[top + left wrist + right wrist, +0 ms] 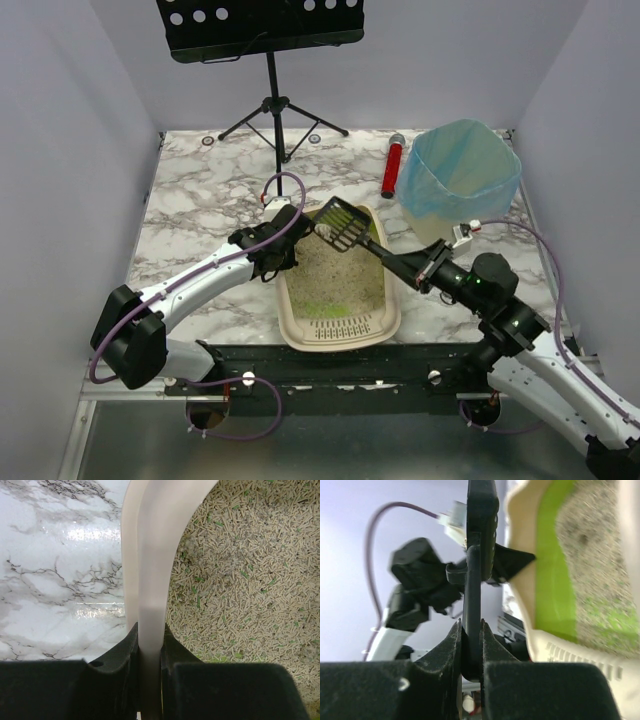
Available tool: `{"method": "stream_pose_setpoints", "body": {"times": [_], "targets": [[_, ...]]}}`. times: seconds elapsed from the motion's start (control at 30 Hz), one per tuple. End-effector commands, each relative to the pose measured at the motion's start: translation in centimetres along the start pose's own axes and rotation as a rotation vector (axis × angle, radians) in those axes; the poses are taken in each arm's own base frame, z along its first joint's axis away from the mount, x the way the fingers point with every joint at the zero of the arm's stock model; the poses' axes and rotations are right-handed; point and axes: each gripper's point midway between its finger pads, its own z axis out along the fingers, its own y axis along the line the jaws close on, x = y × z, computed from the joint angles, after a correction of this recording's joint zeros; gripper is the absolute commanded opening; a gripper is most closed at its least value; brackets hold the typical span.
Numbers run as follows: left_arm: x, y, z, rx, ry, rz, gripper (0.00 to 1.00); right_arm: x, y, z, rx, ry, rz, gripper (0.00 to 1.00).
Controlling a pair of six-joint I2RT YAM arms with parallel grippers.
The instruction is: Clean the litter box
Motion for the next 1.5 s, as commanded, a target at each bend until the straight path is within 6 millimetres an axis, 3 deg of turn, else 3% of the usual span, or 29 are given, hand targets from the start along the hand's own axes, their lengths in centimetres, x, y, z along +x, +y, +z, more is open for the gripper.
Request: {"method": "stream_pose_setpoints", "body": {"times": [0.0,0.2,0.23,0.43,0.53,0.73,0.93,1.17,1.23,1.37,1.47], "targets": [[-4.1,-3.4,-1.3,0.157,-0.137,-0.108,0.03,-3.8,5.3,-1.1,-0.102,-0.167,-0.033,0.01],[-4.1,-3.4,-1.1,0.151,-0.135,-0.104,0.02,-9.5,9.6,-4.1,-0.087,-0.448,-0.051,0.01],[-4.1,-3.4,-1.2,0.150,-0.134,-0.104,0.02,-11.2,9.4,-4.8,-0.060,-0.546,-0.042,0.01],[-4.1,-3.3,-1.1,0.141,-0.137,-0.107,0.02,-16.4,10.3,-9.5,-0.006,-0.873,-0.059,0.01],[-4.1,-3.4,-1.1,0.143,-0.135,-0.105,0.02,-18.8,9.3,-10.8,0.139,-1.010,-0.138,0.01],[-4.1,-2.8,-0.9,0.108,-0.133,-0.098,0.02,-22.2,7.7,-11.5,0.535,-1.133,-0.439,0.01],[-4.1,-2.8,-0.7,0.104,-0.137,-0.084,0.02,-23.6,4.3,-10.3,0.926,-1.080,-0.734,0.01],[-4.2,-2.8,-0.5,0.097,-0.139,-0.055,0.02,-24.4,3.1,-7.1,1.188,-0.825,-1.110,0.01],[-4.1,-2.9,-0.4,0.104,-0.136,-0.045,0.01,-24.7,3.1,-7.3,1.238,-0.818,-1.139,0.01],[-4.0,-3.4,-0.2,0.131,-0.131,-0.025,0.00,-24.7,4.1,-7.2,1.204,-0.778,-1.188,0.01],[-3.9,-3.7,-0.1,0.144,-0.126,-0.013,0.00,-24.0,5.4,-7.0,1.054,-0.769,-1.171,0.01]]}}
